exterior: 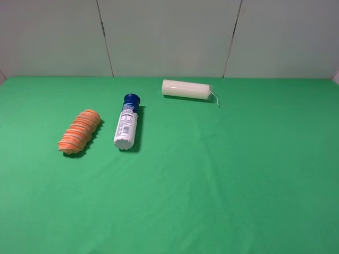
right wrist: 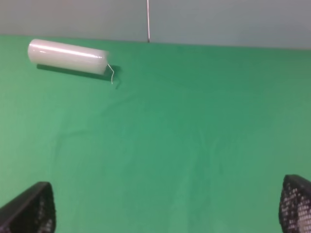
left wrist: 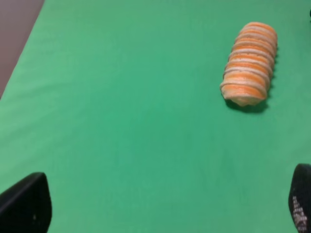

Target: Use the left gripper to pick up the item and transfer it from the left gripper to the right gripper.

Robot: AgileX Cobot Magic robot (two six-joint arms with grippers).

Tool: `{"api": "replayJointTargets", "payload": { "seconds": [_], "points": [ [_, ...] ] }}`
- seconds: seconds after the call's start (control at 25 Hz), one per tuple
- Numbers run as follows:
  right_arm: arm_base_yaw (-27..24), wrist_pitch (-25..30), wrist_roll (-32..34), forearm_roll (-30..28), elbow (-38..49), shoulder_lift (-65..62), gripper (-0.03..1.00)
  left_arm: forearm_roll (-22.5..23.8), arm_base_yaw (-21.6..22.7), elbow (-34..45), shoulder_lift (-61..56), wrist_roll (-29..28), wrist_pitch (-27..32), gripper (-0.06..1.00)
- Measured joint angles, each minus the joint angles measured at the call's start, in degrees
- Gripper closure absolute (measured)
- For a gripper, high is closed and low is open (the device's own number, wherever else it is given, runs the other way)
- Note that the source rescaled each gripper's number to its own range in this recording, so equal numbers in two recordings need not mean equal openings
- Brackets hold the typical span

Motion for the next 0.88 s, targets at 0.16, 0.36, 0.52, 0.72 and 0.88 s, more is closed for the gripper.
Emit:
{"api": "replayJointTargets", "payload": {
  "seconds": [0.16,0.36,0.52,0.72,0.88],
  "points": [
    [0.00,0.00,0.00,0.00,0.00,0.00,-0.03,0.19,0.00,-5.42,10.31,2.15,0.69,-0.04],
    [0.00,0.00,0.00,0.00,0.00,0.00,-0.03,-0.46,0.00,-9.82,23.78,3.54,-0.97,-0.04],
    [0.00,0.00,0.00,0.00,0.00,0.00,-0.03,-2.40,-0.06,-11.07,33.28,3.59,-3.61,-0.04],
    [0.00,0.00,0.00,0.00,0.00,0.00,-0.03,-2.64,-2.91,-11.12,45.49,3.59,-9.63,-0.04],
    [0.00,0.00,0.00,0.00,0.00,0.00,-0.03,-2.81,-5.96,-11.12,56.01,3.48,-15.07,-0.04]
  ]
}}
